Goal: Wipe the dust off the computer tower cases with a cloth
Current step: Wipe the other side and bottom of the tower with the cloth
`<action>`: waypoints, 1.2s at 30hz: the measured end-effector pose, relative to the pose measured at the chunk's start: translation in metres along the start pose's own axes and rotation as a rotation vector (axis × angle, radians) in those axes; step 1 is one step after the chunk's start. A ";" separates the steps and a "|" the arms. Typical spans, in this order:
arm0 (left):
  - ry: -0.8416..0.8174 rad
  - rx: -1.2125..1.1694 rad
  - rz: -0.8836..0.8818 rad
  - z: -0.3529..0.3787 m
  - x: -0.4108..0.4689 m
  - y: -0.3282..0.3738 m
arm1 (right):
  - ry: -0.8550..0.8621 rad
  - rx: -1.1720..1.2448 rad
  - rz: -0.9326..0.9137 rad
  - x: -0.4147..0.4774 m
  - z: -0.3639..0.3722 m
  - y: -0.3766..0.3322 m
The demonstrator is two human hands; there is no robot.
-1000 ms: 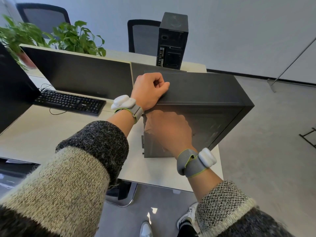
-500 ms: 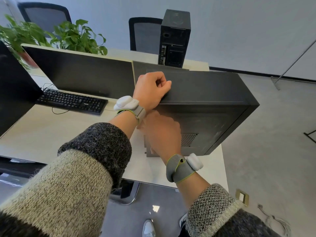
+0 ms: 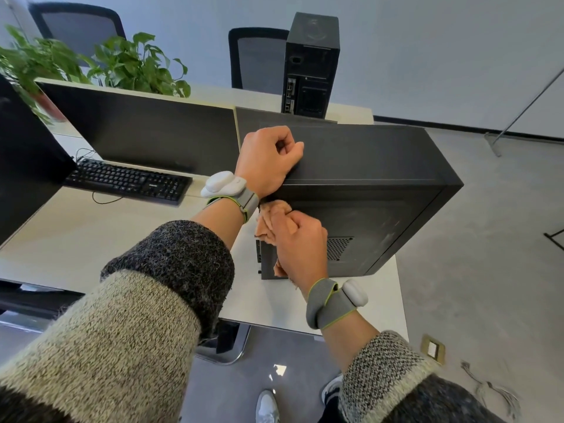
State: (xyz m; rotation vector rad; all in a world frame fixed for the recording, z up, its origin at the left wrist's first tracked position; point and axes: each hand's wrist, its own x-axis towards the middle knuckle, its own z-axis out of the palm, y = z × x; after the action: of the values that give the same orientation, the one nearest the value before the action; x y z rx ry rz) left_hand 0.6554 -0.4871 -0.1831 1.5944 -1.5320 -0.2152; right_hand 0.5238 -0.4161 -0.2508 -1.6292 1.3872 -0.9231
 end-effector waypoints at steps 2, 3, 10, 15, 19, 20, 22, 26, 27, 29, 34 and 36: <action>0.000 0.000 -0.005 0.000 0.000 0.001 | -0.089 -0.048 0.054 0.000 0.002 0.009; 0.000 -0.001 -0.008 0.000 -0.001 0.000 | -0.122 -0.060 0.075 -0.002 0.001 0.010; 0.013 -0.002 -0.012 0.001 -0.001 0.000 | 0.022 -0.023 -0.063 0.001 -0.010 0.003; 0.013 0.006 -0.001 0.000 0.000 0.002 | -0.039 -0.099 -0.075 0.003 -0.008 0.018; 0.006 0.022 -0.009 0.000 -0.001 0.004 | -0.118 -0.141 -0.005 0.003 -0.013 0.017; 0.001 0.036 -0.008 0.000 -0.001 0.004 | -0.104 -0.128 -0.009 0.001 -0.016 0.014; -0.007 0.084 0.010 -0.001 0.001 0.006 | -0.052 -0.096 -0.048 0.000 -0.022 0.006; -0.083 0.230 0.019 0.003 0.009 0.013 | -0.047 -0.140 -0.049 0.004 -0.033 0.004; -0.111 0.258 0.002 0.003 0.012 0.015 | -0.059 -0.163 -0.046 0.004 -0.032 0.005; -0.179 0.279 -0.069 0.004 0.018 0.021 | -0.071 -0.193 -0.047 0.003 -0.031 0.006; -0.086 0.379 -0.106 0.012 0.011 0.034 | -0.082 -0.179 -0.053 0.007 -0.032 0.010; -0.057 0.374 -0.093 0.013 0.009 0.030 | -0.120 -0.208 -0.009 0.008 -0.030 0.017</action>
State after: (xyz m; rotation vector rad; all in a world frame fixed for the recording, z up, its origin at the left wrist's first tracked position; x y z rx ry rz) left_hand 0.6271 -0.4967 -0.1663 1.9686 -1.6104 -0.0238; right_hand 0.4907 -0.4287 -0.2528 -1.8153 1.4322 -0.6920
